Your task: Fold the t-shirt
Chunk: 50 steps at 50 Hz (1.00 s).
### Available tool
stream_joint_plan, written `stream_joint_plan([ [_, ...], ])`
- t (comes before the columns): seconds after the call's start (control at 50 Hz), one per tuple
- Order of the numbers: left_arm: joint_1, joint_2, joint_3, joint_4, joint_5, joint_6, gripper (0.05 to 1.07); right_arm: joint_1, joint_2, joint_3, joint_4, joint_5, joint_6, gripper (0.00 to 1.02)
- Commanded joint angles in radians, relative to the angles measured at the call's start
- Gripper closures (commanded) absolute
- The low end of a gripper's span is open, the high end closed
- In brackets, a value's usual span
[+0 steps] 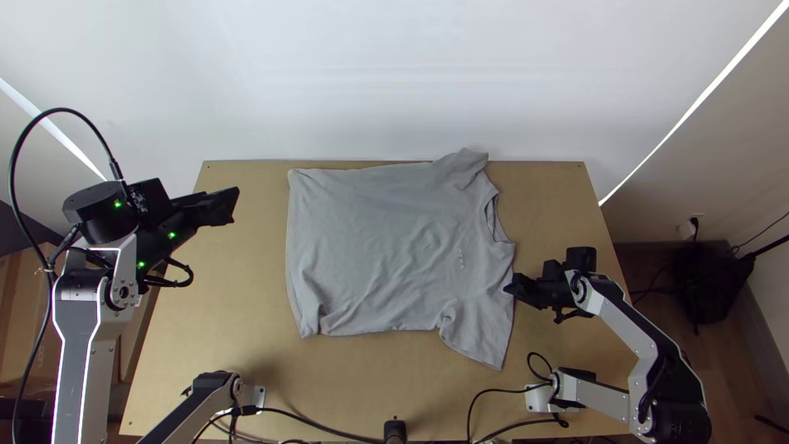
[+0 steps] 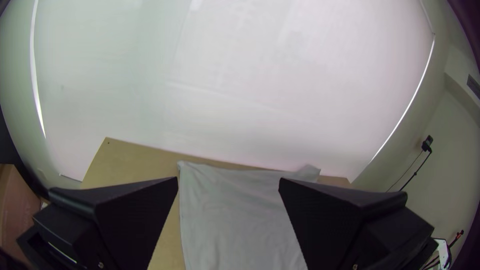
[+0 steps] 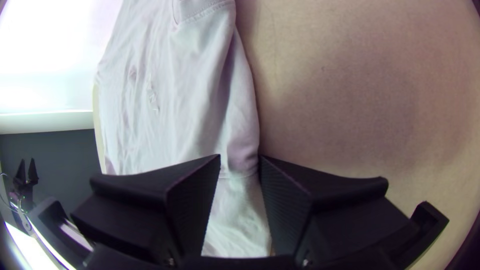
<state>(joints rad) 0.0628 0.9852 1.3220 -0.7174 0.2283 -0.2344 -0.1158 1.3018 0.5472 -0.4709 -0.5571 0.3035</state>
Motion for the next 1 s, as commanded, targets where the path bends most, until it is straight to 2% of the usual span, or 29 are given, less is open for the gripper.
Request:
stream_joint_plan([
  [0.0,-0.004,0.009,-0.014,-0.063,0.009,0.033,0.10,0.015,-0.006,-0.046,0.008,0.034,0.019,0.86],
  [0.18,-0.015,0.024,-0.076,-0.195,0.008,0.211,0.11,0.022,-0.073,-0.062,0.008,0.063,0.019,0.99],
  [0.36,-0.046,0.004,-0.167,-0.313,0.009,0.409,0.11,0.021,-0.116,-0.062,0.003,0.077,0.039,0.99],
  [0.5,-0.080,-0.060,-0.288,-0.317,0.005,0.561,0.11,0.022,-0.145,-0.061,-0.005,0.079,0.068,0.99],
  [0.72,-0.205,-0.100,-0.406,-0.415,-0.010,0.699,0.11,0.028,-0.162,-0.064,-0.009,0.092,0.100,1.00],
  [0.8,-0.287,-0.122,-0.458,-0.416,-0.064,0.733,0.11,0.041,-0.162,-0.062,-0.009,0.106,0.114,0.99],
  [0.86,-0.356,-0.125,-0.492,-0.415,-0.116,0.742,0.11,0.051,-0.162,-0.059,-0.009,0.117,0.126,0.99],
  [0.98,-0.425,-0.131,-0.557,-0.424,-0.130,0.744,0.11,0.067,-0.164,-0.050,-0.009,0.131,0.154,1.00],
])
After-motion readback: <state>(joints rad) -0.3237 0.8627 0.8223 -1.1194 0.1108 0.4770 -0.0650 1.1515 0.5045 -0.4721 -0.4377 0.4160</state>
